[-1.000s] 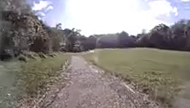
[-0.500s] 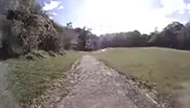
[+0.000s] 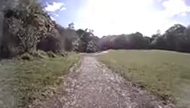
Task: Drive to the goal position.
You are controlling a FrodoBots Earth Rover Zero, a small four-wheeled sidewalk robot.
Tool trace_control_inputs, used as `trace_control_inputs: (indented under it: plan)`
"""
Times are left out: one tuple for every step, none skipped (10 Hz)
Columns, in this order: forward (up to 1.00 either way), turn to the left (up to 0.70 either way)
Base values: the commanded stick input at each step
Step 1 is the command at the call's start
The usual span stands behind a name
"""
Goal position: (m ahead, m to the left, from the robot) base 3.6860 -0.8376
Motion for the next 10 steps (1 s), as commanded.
trace_control_inputs:
  plan:
    - [0.7, 0.0]
    - [0.7, 0.0]
    - [0.7, 0.0]
    - [0.7, 0.0]
    - [0.7, 0.0]
    - [0.7, 0.0]
    - [0.7, 0.0]
    - [0.7, 0.0]
    - [0.7, 0.0]
    - [0.7, 0.0]
